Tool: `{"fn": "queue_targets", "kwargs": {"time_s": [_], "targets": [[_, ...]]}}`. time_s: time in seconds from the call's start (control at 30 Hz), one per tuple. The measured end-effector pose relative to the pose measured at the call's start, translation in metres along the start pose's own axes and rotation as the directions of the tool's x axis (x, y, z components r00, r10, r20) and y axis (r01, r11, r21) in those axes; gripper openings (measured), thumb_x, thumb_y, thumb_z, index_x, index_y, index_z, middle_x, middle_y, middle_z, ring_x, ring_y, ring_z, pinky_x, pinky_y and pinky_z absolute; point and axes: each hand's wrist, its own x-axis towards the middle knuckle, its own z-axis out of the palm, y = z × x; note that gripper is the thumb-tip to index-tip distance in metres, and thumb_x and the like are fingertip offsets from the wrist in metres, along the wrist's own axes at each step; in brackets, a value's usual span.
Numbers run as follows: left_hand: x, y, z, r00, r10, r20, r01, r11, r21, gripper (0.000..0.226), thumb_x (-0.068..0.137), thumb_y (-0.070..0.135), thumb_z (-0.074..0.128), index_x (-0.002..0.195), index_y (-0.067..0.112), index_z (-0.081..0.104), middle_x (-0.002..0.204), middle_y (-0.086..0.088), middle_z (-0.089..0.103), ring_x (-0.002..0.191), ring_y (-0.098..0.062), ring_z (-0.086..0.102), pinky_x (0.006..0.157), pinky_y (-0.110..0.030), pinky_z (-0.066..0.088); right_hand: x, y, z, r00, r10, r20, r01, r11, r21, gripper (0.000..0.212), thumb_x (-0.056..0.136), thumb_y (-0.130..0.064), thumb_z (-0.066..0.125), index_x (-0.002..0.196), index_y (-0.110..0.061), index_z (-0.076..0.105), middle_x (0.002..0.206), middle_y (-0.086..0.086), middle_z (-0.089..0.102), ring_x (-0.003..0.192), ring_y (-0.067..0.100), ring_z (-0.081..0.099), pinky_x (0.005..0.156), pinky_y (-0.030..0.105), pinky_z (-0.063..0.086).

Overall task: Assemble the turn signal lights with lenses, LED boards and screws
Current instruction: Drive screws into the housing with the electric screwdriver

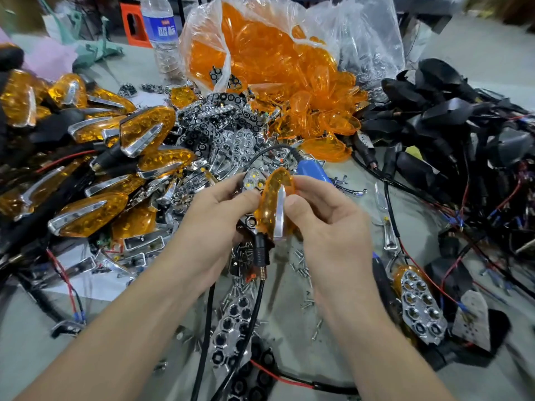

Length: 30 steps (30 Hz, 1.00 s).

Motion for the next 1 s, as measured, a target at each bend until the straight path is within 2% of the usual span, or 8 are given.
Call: {"fn": "queue_targets", "kwargs": {"time_s": [0.1,0.17,0.23,0.43,0.5,0.6,0.8,1.0], "targets": [[0.000,0.000,0.000,0.998,0.046,-0.035,-0.044,0.998,0.051,0.024,0.100,0.004,0.060,0.096,0.019,0.079,0.091,-0.008,0.075,0.077,-0.019,0.067,0.063,-0.037,0.058,-0.005,0.007,-0.002,0.980,-0.197,-0.030,0.176,0.928,-0.328,0.016,0.093,-0.020,0.073,0.100,-0.034,0.080,0.083,-0.020,0.077,0.077,0.005,0.073,0.075,0.029,0.060],[0.001,-0.001,0.000,0.994,0.075,-0.074,-0.068,0.993,0.096,0.023,0.099,0.005,0.061,0.096,0.020,0.078,0.094,-0.014,0.074,0.082,-0.020,0.067,0.072,-0.041,0.057,-0.008,0.008,0.000,0.989,-0.140,0.052,0.150,0.935,-0.323,0.023,0.091,-0.026,0.069,0.109,-0.036,0.080,0.081,-0.024,0.075,0.070,0.003,0.069,0.067,0.019,0.055],[0.003,-0.002,-0.002,0.993,0.052,-0.102,-0.048,0.998,0.047,0.020,0.100,0.005,0.061,0.106,0.017,0.076,0.101,-0.022,0.072,0.086,-0.026,0.067,0.073,-0.044,0.058,-0.007,0.008,0.002,0.987,-0.061,0.148,0.099,0.959,-0.264,0.037,0.090,-0.014,0.071,0.116,-0.039,0.078,0.097,-0.029,0.076,0.088,-0.006,0.071,0.077,0.010,0.052],[0.004,0.001,-0.004,0.999,0.010,-0.038,-0.010,1.000,-0.015,0.023,0.100,0.006,0.061,0.113,0.016,0.076,0.104,-0.013,0.075,0.080,-0.020,0.069,0.057,-0.034,0.059,0.000,0.009,-0.003,0.983,-0.077,0.169,0.091,0.993,-0.078,0.056,0.083,0.005,0.079,0.114,-0.041,0.071,0.111,-0.029,0.074,0.110,-0.007,0.068,0.092,0.012,0.052],[0.004,0.000,-0.004,0.999,0.020,-0.046,-0.020,1.000,0.007,0.021,0.100,0.006,0.061,0.109,0.017,0.077,0.105,-0.014,0.075,0.083,-0.024,0.068,0.067,-0.049,0.064,0.003,0.007,-0.006,0.983,-0.119,0.139,0.128,0.990,-0.059,0.052,0.083,0.005,0.080,0.114,-0.035,0.073,0.111,-0.021,0.077,0.109,0.000,0.071,0.097,0.024,0.057],[0.005,0.000,-0.001,0.996,0.004,-0.091,-0.001,1.000,0.027,0.020,0.099,0.006,0.062,0.106,0.016,0.077,0.113,-0.024,0.074,0.087,-0.032,0.068,0.091,-0.071,0.054,0.004,0.005,-0.007,0.971,-0.201,0.127,0.212,0.973,-0.088,0.050,0.085,0.005,0.078,0.118,-0.031,0.072,0.108,-0.028,0.075,0.106,-0.004,0.071,0.090,0.010,0.053],[0.004,0.002,-0.001,0.993,-0.107,-0.052,0.102,0.991,-0.084,0.040,0.109,0.025,0.042,0.121,-0.001,0.070,0.124,-0.029,0.068,0.101,-0.033,0.064,0.099,-0.057,0.052,-0.005,0.015,0.003,0.967,-0.168,0.193,0.207,0.956,-0.206,0.050,0.087,0.003,0.075,0.121,-0.033,0.074,0.108,-0.030,0.074,0.107,-0.008,0.069,0.090,0.007,0.050],[0.004,0.003,-0.007,0.997,-0.076,-0.030,0.071,0.988,-0.139,0.027,0.104,0.007,0.049,0.116,0.007,0.073,0.106,-0.016,0.077,0.089,-0.024,0.071,0.074,-0.035,0.063,-0.006,0.016,0.001,0.961,-0.192,0.198,0.237,0.943,-0.235,0.044,0.086,-0.016,0.070,0.126,-0.034,0.072,0.115,-0.031,0.072,0.113,-0.007,0.067,0.097,0.017,0.053]]}}
